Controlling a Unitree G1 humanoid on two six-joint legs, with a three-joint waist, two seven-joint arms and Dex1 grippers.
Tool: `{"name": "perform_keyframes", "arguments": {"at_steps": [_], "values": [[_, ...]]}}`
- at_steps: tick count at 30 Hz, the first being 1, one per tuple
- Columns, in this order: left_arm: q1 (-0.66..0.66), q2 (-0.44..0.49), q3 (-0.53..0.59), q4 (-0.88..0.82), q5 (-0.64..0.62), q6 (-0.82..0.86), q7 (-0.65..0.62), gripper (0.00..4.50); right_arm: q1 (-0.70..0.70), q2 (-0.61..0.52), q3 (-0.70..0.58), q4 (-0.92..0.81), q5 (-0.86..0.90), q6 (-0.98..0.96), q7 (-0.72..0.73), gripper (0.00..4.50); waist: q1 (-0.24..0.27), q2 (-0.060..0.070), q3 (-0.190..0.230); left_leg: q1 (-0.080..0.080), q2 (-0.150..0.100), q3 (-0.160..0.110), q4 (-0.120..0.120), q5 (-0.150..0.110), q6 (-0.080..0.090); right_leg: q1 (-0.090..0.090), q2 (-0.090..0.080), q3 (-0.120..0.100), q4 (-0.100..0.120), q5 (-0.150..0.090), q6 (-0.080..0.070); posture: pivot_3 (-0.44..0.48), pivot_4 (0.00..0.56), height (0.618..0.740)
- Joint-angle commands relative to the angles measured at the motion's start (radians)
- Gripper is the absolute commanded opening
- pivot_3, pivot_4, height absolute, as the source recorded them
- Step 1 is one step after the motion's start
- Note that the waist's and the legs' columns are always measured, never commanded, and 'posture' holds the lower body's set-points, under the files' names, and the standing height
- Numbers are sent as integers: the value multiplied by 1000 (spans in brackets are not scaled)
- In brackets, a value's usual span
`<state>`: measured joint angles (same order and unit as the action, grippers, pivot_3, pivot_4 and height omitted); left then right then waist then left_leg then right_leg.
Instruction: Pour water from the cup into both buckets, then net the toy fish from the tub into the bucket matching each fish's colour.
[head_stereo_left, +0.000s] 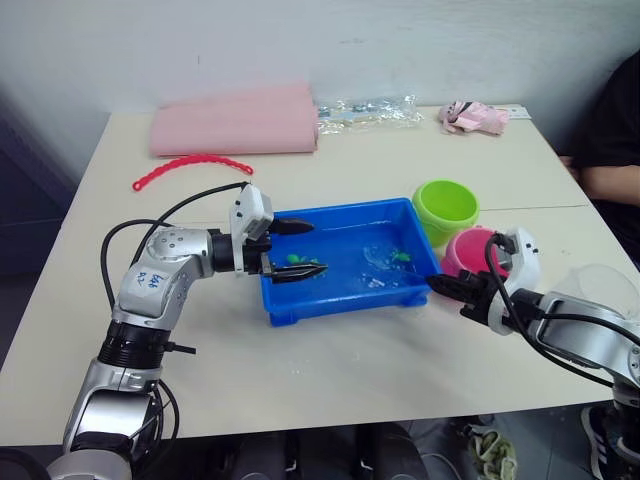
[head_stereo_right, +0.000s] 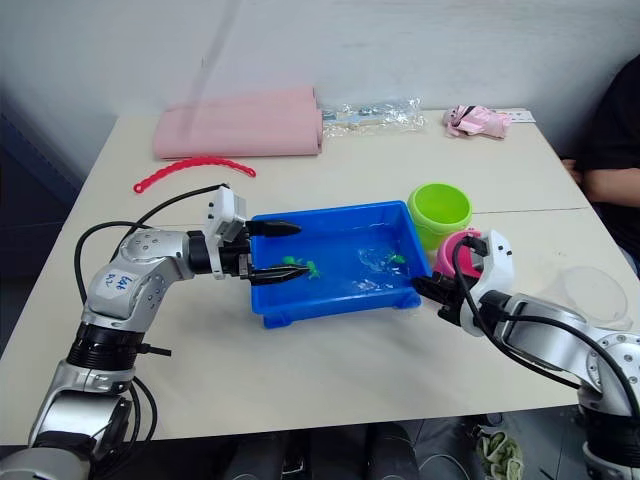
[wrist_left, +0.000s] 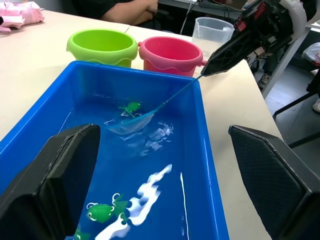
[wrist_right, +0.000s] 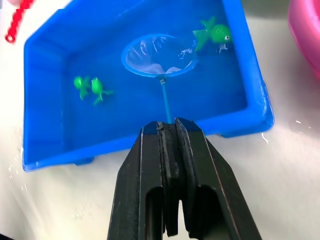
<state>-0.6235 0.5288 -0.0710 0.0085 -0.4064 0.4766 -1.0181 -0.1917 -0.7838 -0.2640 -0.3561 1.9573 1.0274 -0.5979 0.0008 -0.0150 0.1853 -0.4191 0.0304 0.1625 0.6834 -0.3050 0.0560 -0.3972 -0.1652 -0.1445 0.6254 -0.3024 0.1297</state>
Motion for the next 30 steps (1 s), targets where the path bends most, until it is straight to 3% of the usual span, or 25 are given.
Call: {"name": "perform_keyframes", "arguments": {"at_steps": [1, 5, 11, 17, 20, 24, 28, 30], "values": [[-26, 3, 21, -22, -9, -18, -1, 4487, 17, -87, 0, -9, 15, 5, 11, 0, -1, 0, 0, 0, 0, 0, 0, 0, 0, 0, 0, 0, 0, 0, 0, 0, 150, 738], [-27, -1, 20, -18, -8, -21, 0, 4487, -9, -189, 21, 3, 2, 10, 28, 0, 0, 0, 0, 0, 0, 0, 0, 0, 0, 0, 0, 0, 0, 0, 0, 0, 150, 738], [-27, -4, 20, -15, -8, -24, 0, 4487, -63, -292, 65, -116, -288, 53, 293, 0, 1, 0, 0, 0, 0, 0, 0, 0, 0, -1, 0, 0, 0, 0, 0, 0, 150, 738], [-45, -11, 15, 8, -3, -34, -4, 4487, -53, -402, 182, -284, -839, -115, 666, 0, 6, 0, 0, -1, 0, 0, 0, 0, 0, -1, 0, -1, -1, 0, 0, 0, 150, 738], [-65, -15, 11, 31, 2, -40, -8, 4487, -12, -396, 194, -290, -985, -175, 756, 0, 9, 0, 0, -1, 0, 0, 0, 0, 0, -1, 0, -1, -1, 0, 0, 0, 150, 738], [-80, -8, 5, 55, 9, -51, -25, 4487, 14, -328, 162, -274, -987, -144, 783, 0, 13, 0, 0, -1, 0, 0, 0, 0, 0, -1, 0, -2, -1, 0, 0, 0, 150, 738], [-91, 6, 11, 77, 16, -59, -40, 4487, 5, -222, 86, -199, -634, -4, 698, 0, 16, 0, 0, -1, 0, -1, 1, 0, 0, 0, 0, -2, -1, 0, 0, 0, 150, 738], [-90, 11, 15, 77, 18, -59, -40, 4487, -30, -208, 83, -153, -549, 39, 660, 0, 16, 0, 0, -1, 0, -2, 1, 0, 0, 0, 0, -3, -1, 0, 0, 0, 150, 738]]}}
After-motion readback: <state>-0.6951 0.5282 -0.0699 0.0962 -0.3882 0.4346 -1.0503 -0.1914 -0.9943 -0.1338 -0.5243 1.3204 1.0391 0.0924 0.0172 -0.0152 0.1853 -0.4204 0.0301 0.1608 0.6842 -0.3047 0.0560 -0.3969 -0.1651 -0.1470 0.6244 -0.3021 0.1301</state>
